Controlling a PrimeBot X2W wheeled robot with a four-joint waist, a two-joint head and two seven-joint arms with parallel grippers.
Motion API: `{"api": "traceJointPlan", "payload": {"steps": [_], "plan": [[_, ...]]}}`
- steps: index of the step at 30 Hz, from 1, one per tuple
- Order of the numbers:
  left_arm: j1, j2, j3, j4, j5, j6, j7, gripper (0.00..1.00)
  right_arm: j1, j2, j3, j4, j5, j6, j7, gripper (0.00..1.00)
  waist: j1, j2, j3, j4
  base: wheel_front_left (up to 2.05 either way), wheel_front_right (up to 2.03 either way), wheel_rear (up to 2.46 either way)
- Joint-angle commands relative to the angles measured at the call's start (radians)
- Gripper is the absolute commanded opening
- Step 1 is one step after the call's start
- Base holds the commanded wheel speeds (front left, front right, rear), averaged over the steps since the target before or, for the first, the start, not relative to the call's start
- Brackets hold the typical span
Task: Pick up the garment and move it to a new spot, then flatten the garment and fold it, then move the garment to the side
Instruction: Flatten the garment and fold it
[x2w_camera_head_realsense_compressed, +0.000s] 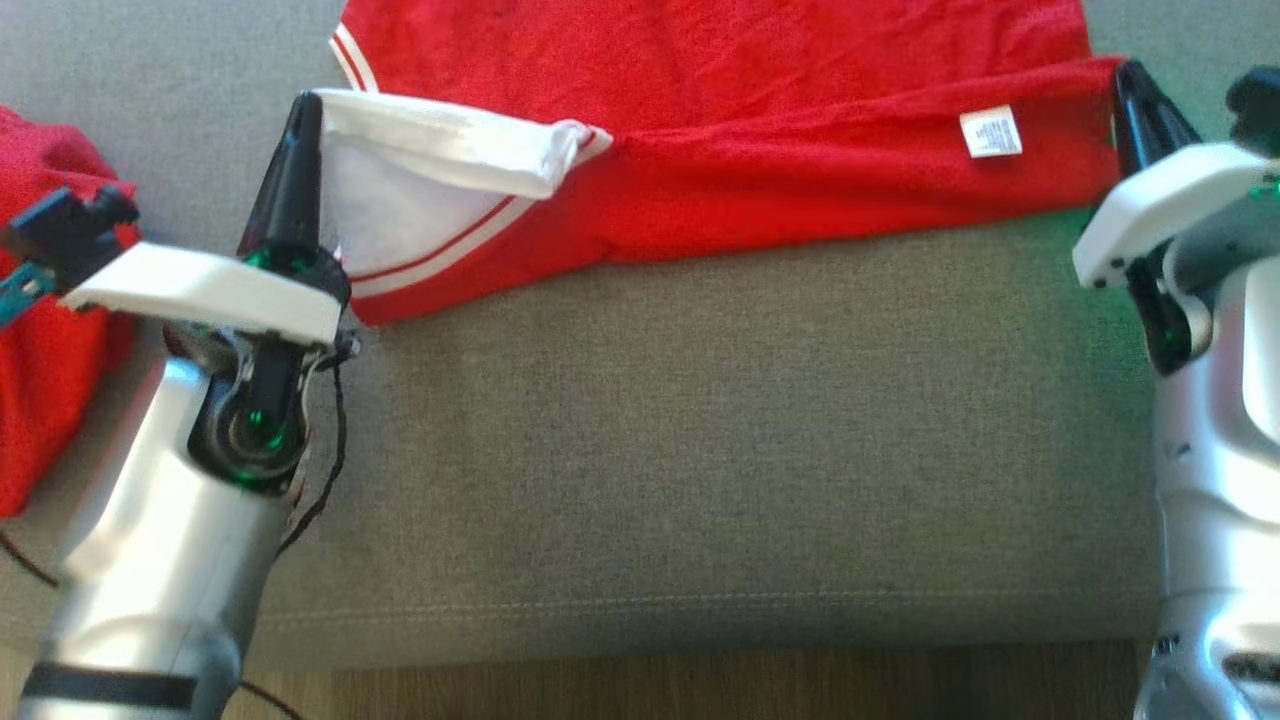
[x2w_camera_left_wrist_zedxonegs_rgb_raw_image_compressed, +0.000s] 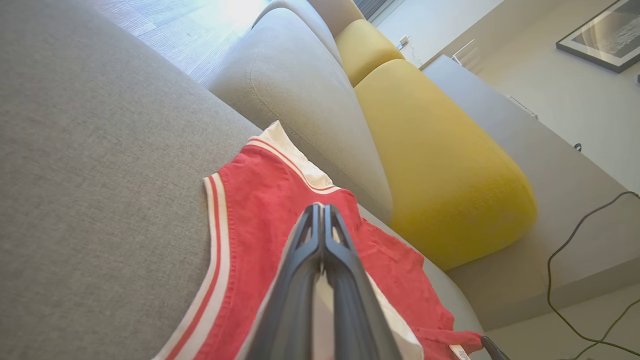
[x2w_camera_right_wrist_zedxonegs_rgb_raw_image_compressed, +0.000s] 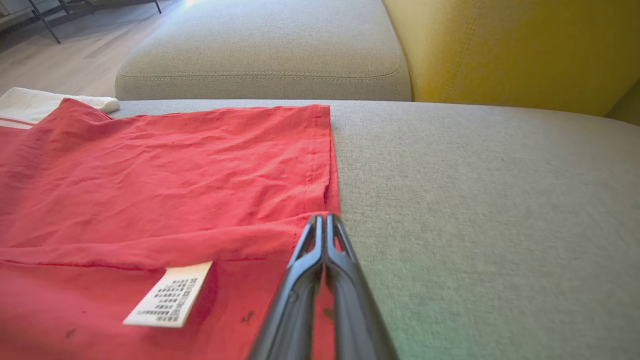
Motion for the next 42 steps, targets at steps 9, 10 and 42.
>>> {"api": "traceJointPlan", "payload": {"steps": [9, 10, 42], "plan": [[-0.099, -0.002, 0.005, 0.147, 0.025, -0.036, -0.047, 1.0, -0.11, 0.019, -0.002, 0.123, -0.056, 0.0, -0.141, 1.0, -0.0002, 0.0, 0.022, -0.009, 0.0, 0.0, 0.0], [-0.091, -0.001, 0.003, 0.149, 0.033, -0.036, -0.053, 1.0, -0.107, 0.021, -0.004, 0.125, -0.053, 0.0, -0.153, 1.0, -0.0002, 0.0, 0.018, -0.01, 0.0, 0.0, 0.0], [0.212, 0.026, -0.085, 0.057, 0.356, 0.265, -0.01, 1.0, 0.064, 0.037, 0.074, 0.068, 0.191, 0.0, -0.123, 1.0, -0.0002, 0.0, -0.049, -0.072, 0.0, 0.0, 0.0]]}}
